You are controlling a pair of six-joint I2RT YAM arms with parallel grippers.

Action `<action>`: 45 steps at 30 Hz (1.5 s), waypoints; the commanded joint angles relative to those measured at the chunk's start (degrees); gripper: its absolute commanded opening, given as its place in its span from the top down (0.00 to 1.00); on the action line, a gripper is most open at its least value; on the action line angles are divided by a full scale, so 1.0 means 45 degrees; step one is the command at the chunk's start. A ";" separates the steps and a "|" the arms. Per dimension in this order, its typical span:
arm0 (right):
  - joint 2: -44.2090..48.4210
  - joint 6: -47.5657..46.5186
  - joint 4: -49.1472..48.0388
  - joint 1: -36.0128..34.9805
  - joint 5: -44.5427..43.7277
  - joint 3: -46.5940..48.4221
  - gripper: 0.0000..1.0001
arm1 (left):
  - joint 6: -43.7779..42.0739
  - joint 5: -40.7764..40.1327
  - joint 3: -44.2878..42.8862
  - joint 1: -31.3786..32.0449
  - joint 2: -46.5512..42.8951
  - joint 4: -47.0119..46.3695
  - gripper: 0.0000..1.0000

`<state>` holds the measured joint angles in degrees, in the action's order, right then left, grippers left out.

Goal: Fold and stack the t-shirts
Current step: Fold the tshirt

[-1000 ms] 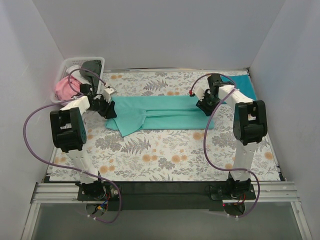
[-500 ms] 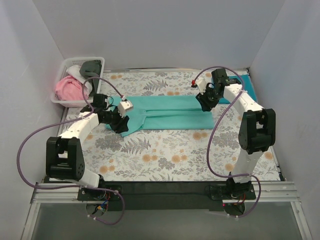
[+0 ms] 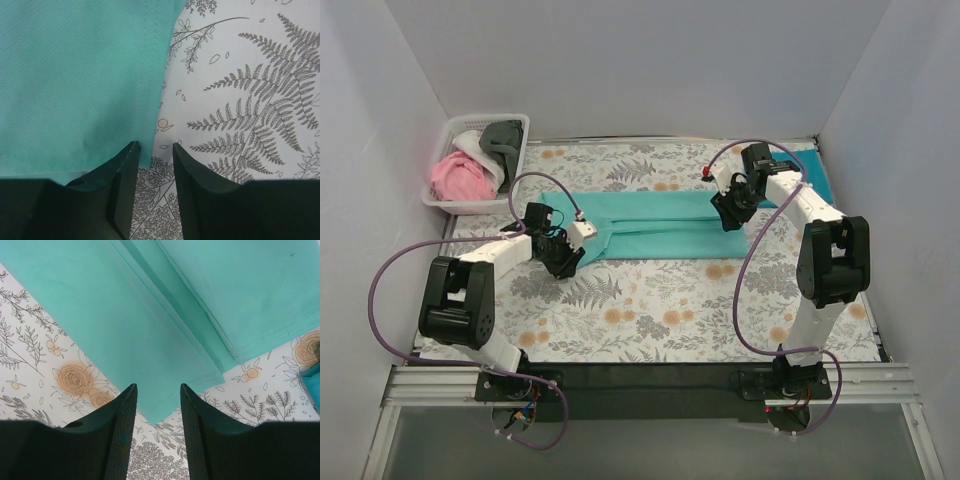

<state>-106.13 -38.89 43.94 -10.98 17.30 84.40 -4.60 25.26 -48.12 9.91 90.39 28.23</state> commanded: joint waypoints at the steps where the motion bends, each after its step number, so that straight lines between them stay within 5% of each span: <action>1: 0.0010 0.0069 0.0137 -0.0020 0.0082 -0.0162 0.60 | -0.0130 -0.0651 0.0321 0.0160 0.0304 -0.0453 0.69; 7: -0.0069 0.0011 0.0137 -0.0020 0.0003 -0.0064 0.61 | -0.0423 -0.1120 0.0381 0.0200 0.0461 -0.0219 1.00; 21: -0.0069 -0.0107 0.0156 -0.0001 -0.0036 0.0033 0.62 | 0.0632 -0.0319 -0.4206 0.0043 0.1044 0.1286 1.00; 40: -0.0518 -0.0322 0.0157 0.0019 -0.0134 0.0365 0.59 | 0.2330 -0.0710 -0.9385 -0.0874 0.5616 -0.2599 1.00; 43: -0.0616 -0.0321 0.0156 -0.0001 -0.0153 0.0443 0.56 | 0.2507 -0.0925 -0.9405 -0.0913 0.5929 -0.3049 0.72; 45: -0.0635 -0.0322 0.0176 0.0019 -0.0114 0.0424 0.55 | 0.2585 -0.1197 -0.9307 -0.0972 0.5929 -0.3128 0.63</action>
<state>-108.79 -39.64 44.01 -10.98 16.45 83.96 5.74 21.19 -88.66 5.78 117.58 17.19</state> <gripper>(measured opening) 0.442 0.345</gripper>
